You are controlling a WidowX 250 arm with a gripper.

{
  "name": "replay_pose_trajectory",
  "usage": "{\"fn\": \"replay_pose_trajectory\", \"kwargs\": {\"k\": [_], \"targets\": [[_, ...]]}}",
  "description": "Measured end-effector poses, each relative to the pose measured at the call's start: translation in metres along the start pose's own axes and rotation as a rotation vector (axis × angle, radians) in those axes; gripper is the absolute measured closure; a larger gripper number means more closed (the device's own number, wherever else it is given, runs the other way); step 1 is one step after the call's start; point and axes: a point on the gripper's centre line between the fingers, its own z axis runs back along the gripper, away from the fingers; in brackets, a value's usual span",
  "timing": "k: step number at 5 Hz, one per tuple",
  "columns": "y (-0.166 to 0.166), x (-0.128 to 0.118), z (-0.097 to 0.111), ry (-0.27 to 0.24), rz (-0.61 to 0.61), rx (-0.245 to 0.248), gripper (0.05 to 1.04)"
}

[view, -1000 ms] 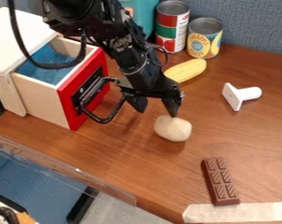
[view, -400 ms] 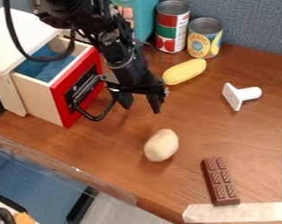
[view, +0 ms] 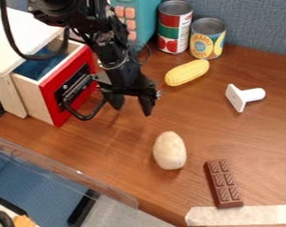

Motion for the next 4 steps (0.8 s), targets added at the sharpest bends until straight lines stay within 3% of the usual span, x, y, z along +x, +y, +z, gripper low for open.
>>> {"fn": "replay_pose_trajectory", "kwargs": {"k": [4], "targets": [[0.058,0.015,0.006,-0.019,0.079,0.109,0.083]]}}
